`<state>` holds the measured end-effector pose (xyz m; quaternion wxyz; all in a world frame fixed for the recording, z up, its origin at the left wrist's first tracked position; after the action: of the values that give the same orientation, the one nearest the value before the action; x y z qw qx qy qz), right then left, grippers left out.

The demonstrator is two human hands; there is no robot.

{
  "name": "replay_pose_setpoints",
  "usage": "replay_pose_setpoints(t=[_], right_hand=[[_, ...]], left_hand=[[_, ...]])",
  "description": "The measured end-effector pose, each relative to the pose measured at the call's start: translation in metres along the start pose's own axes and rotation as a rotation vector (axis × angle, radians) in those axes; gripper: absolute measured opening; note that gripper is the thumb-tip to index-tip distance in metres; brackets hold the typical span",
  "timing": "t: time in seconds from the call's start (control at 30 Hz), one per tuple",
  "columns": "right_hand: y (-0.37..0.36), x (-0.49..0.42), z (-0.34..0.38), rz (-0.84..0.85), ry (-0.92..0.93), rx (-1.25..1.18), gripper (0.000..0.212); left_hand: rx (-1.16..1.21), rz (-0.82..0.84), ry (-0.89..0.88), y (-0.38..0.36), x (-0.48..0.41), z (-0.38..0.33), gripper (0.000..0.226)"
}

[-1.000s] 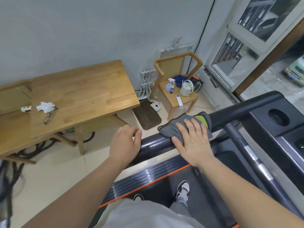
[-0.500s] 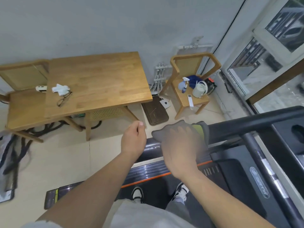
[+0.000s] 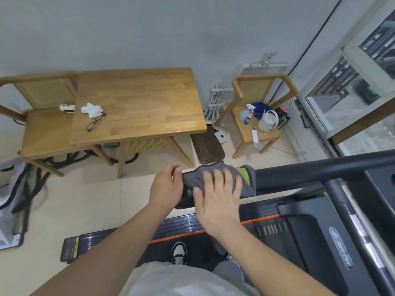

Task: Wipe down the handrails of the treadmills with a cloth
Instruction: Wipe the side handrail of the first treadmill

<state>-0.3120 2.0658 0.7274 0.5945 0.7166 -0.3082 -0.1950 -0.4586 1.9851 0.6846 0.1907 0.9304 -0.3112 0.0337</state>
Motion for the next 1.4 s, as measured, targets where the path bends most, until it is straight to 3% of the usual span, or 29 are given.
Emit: replay_pose_setpoints(t=[0.1, 0.23, 0.4, 0.53, 0.73, 0.83, 0.9, 1.13, 1.3, 1.4], right_hand=[[-0.006, 0.013, 0.032, -0.004, 0.129, -0.016, 0.062], [-0.010, 0.001, -0.011, -0.033, 0.327, 0.061, 0.056], [-0.008, -0.030, -0.079, -0.019, 0.037, 0.086, 0.048], [0.005, -0.014, -0.034, -0.063, -0.100, 0.052, 0.045], [0.007, 0.001, 0.072, -0.056, 0.211, 0.099, 0.051], [0.003, -0.004, 0.057, -0.077, 0.424, 0.120, 0.053], [0.001, -0.006, 0.027, -0.100, 0.470, 0.102, 0.057], [-0.009, -0.024, -0.120, -0.131, 0.064, 0.089, 0.055], [-0.007, -0.013, -0.071, -0.088, -0.247, 0.035, 0.054], [-0.001, -0.004, 0.004, -0.075, -0.099, -0.002, 0.058]], left_hand=[[0.021, -0.059, 0.026, 0.015, 0.002, 0.008, 0.030], [0.045, -0.061, 0.032, 0.015, 0.002, 0.010, 0.028], [0.053, 0.002, 0.081, 0.005, 0.013, 0.008, 0.029], [0.049, -0.019, 0.108, 0.018, 0.020, 0.017, 0.032], [0.070, -0.095, 0.102, 0.046, 0.016, 0.024, 0.033], [0.067, -0.109, 0.082, 0.045, 0.008, 0.013, 0.032], [0.063, -0.084, 0.065, 0.033, 0.003, 0.002, 0.030], [0.058, 0.065, 0.013, -0.003, 0.013, -0.017, 0.029], [0.026, 0.052, 0.030, 0.015, 0.019, -0.005, 0.029], [0.012, 0.024, 0.002, 0.027, 0.018, -0.003, 0.026]])
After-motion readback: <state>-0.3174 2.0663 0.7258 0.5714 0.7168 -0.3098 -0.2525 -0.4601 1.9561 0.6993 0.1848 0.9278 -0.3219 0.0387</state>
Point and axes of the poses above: each hand's wrist, its own x-axis away from the middle knuckle, its own y-axis out of the back of the hand, z = x × y, the point moved 8 cm from there along -x, towards the middle knuckle, and after that the axes turned 15 degrees about x, right-handed, at the moved point
